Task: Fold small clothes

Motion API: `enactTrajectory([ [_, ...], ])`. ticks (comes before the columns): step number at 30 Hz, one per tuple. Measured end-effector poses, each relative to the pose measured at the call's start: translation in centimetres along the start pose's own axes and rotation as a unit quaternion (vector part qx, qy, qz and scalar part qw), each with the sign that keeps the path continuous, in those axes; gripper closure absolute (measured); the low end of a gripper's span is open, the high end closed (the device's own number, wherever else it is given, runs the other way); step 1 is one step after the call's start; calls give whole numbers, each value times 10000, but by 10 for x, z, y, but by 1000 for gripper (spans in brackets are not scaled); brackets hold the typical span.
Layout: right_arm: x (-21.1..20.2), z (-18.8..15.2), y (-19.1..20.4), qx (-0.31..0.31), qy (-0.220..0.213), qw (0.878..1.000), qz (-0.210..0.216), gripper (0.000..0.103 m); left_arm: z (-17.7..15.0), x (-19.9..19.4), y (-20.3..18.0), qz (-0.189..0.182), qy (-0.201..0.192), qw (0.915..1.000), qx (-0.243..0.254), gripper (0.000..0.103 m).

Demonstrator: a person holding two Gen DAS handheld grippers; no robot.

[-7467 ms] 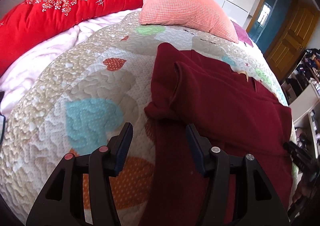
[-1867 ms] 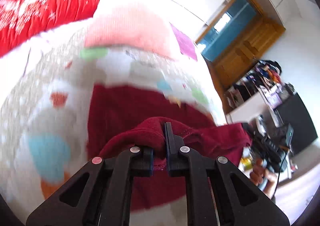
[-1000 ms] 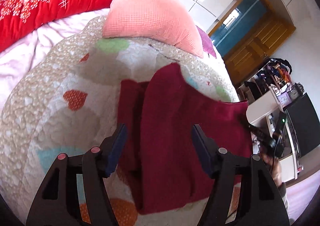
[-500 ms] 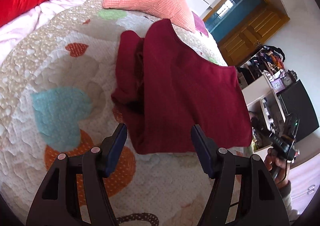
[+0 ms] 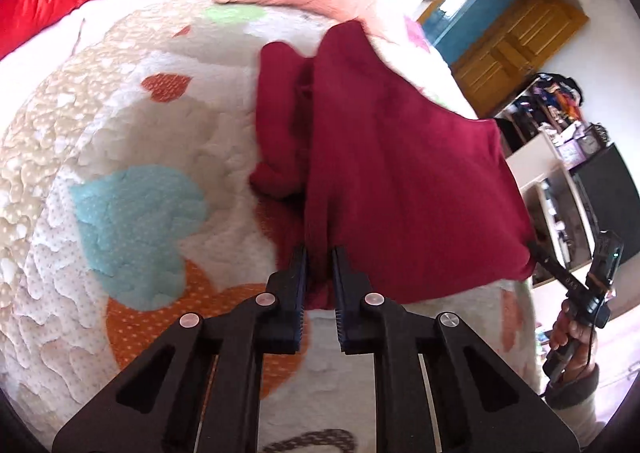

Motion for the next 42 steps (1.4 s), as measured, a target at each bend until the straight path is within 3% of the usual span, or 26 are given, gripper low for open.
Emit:
enactTrajectory([
  [2, 13, -7, -4, 168, 195, 9997, 31, 97, -2, -1, -2, 85, -11, 10000, -22, 92],
  [4, 4, -4, -9, 466, 41, 9988, 129, 97, -2, -9, -7, 254, -111, 9996, 18, 92],
  [7, -19, 8, -3, 465, -319, 9983, 127, 84, 0, -23, -11, 446, -275, 9984, 198, 92],
  [9, -28, 17, 9, 243, -467, 9985, 177, 64, -1, -33, -14, 543, -393, 9975, 203, 92],
  [11, -32, 24, 26, 117, -596, 9970, 471, 58, -3, -37, -16, 654, -515, 9962, 246, 88],
  [15, -15, 37, 78, -251, -495, 9945, 886, 58, -9, -39, -27, 1086, -759, 9905, 359, 49],
  [19, 13, 48, 136, -656, -359, 9905, 1154, 58, -8, -25, -26, 1281, -922, 9871, 268, 49],
  [21, 28, 56, 161, -805, -299, 9888, 1217, 67, -4, -17, -26, 1357, -973, 9854, 323, 49],
  [26, 66, 84, 209, -1084, -275, 9847, 1337, 71, -1, -4, -18, 1594, -1118, 9797, 467, 49],
  [34, 130, 117, 264, -1431, -136, 9808, 1322, 71, 3, 8, 2, 1263, -997, 9865, 319, 48],
  [39, 175, 138, 267, -1123, -42, 9870, 1151, 71, 4, 13, 9, 1094, -920, 9896, 152, 45],
  [42, 208, 138, 270, -1113, 273, 9896, 875, 71, 5, 14, 13, 1049, -919, 9902, 56, 37],
])
Point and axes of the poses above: each gripper's, at about its wrist camera, not at the fingertips, and x roughly the way its jaws point, y to its left, z to its top, the point moved 1 cm from there along x, roughly the way its jaws point, and after that the axes turned 3 degrees about -y, right-handed, at the moved point
